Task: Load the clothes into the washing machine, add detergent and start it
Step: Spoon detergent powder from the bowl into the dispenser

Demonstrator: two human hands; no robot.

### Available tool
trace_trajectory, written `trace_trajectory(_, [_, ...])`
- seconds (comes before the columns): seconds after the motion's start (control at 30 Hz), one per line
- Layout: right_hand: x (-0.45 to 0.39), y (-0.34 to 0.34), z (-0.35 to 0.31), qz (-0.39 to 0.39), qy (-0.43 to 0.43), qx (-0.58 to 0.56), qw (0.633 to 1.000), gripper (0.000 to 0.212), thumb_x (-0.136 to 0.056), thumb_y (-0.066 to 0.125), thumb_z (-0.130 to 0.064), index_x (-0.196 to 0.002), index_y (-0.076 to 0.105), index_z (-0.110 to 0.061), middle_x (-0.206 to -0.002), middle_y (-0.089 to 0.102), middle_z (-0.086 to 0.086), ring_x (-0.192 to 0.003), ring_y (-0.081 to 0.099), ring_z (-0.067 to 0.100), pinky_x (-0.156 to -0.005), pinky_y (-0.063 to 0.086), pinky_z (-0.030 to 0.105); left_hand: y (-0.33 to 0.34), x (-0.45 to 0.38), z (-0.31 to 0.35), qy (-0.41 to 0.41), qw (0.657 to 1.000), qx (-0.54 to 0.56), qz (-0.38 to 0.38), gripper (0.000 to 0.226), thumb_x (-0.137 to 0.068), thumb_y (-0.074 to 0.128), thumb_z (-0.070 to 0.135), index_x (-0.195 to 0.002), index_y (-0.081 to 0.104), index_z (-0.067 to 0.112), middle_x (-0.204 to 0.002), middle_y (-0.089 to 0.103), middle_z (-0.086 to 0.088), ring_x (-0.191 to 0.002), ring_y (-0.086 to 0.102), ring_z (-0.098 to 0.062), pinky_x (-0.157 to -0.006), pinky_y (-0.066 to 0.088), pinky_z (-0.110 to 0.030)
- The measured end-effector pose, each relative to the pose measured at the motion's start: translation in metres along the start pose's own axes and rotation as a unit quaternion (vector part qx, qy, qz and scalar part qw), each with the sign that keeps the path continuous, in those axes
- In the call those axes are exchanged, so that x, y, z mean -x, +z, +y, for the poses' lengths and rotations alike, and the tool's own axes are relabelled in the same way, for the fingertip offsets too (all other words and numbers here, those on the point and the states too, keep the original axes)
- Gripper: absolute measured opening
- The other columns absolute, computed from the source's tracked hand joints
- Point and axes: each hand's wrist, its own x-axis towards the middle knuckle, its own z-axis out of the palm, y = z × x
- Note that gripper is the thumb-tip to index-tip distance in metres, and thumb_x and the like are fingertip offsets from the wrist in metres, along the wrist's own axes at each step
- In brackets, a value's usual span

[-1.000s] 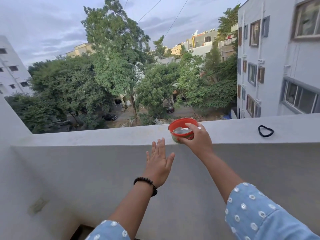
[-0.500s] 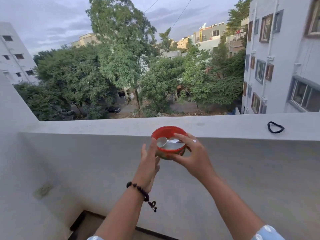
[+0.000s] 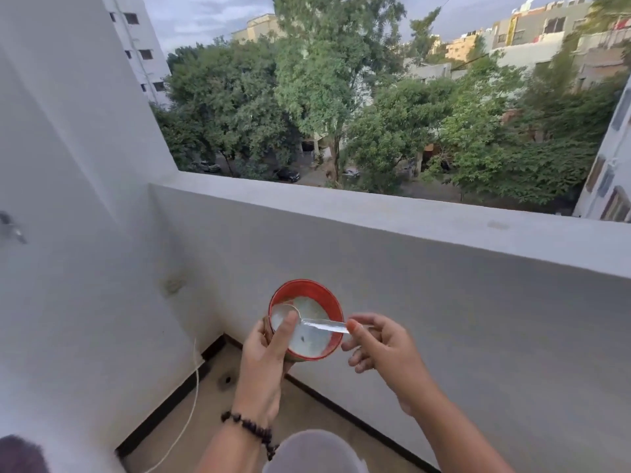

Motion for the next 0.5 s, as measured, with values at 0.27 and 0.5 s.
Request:
trace_trajectory(0.27, [0.004,0.070,0.014,-0.084,0.071,-0.113,0.987,0.024,-0.080,0.073,-0.013,-0.095,0.072,0.005,-0.070,0.065,0.015,-0.055,0.057,0.015,-0.053,0.050,0.022,-0.078,0.017,-0.005,-0.012,0.992,-0.024,0.127,0.079,-0.056,0.084,0.062,-0.113,0.066,0.012,-0.106,0.074,-0.010,-0.102,0.069,-0.028,-0.095,0.053,-0.049])
trace_trajectory(0.5, [0.010,0.117,0.023,-0.109,0.089,-0.159,0.977,0.015,-0.093,0.059,-0.006,-0.097,0.068,0.006,-0.065,0.063,0.010,-0.053,0.055,0.013,-0.051,0.048,0.020,-0.122,0.035,-0.001,-0.017,0.988,-0.040,0.146,0.069,-0.063,0.074,0.054,-0.115,0.064,0.010,-0.105,0.074,-0.011,-0.095,0.071,-0.025,-0.085,0.058,-0.046])
